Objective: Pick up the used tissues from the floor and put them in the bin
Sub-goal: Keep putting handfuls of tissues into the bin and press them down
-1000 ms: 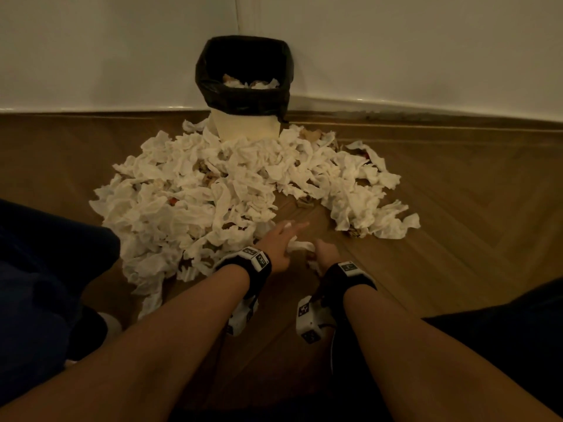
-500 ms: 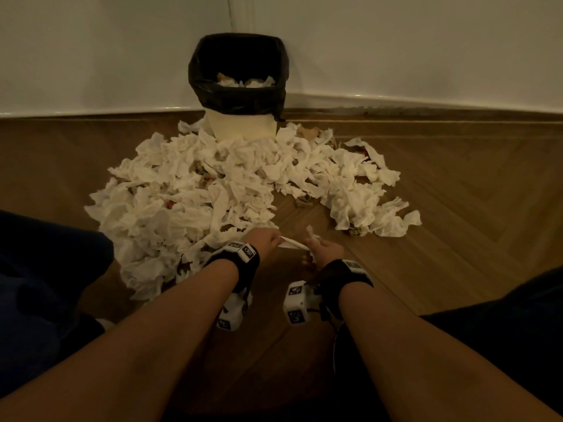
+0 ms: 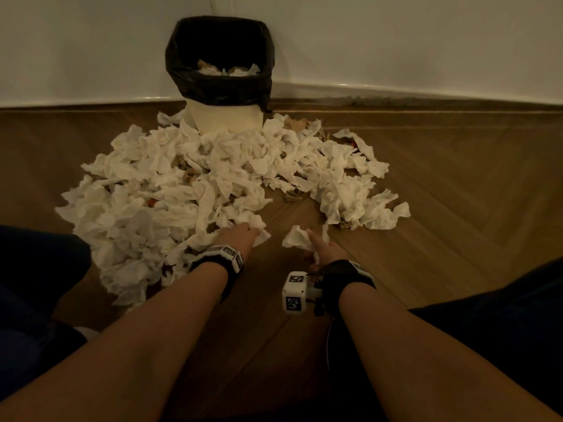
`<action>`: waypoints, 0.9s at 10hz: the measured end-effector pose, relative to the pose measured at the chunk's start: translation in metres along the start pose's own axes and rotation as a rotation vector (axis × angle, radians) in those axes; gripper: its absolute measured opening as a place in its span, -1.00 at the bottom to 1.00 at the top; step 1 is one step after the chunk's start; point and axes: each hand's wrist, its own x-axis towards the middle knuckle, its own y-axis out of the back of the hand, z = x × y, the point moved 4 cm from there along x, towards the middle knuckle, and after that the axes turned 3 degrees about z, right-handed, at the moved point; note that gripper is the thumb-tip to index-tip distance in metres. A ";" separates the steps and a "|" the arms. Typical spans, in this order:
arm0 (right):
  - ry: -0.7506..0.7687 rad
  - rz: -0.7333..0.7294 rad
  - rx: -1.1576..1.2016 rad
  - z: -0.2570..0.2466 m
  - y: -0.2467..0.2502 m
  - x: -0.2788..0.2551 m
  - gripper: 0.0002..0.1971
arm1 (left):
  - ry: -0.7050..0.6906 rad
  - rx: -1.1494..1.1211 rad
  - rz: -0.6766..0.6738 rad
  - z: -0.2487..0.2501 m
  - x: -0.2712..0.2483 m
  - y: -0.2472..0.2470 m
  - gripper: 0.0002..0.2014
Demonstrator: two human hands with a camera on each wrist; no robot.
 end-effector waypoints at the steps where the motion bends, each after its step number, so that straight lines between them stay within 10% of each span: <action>1: 0.008 -0.006 -0.026 0.001 -0.001 -0.005 -0.51 | 0.000 0.015 -0.046 -0.003 0.001 -0.004 -0.55; 3: -0.057 -0.088 0.118 -0.007 -0.013 -0.026 -0.54 | 0.043 -0.087 -0.055 -0.001 0.000 0.011 -0.73; 6: -0.065 -0.088 0.411 -0.028 -0.015 -0.041 -0.57 | 0.215 -0.649 0.316 -0.008 -0.006 0.053 -0.65; 9: -0.015 -0.133 0.591 -0.072 -0.021 -0.073 -0.86 | 0.261 -0.769 0.207 -0.015 -0.014 0.102 -0.60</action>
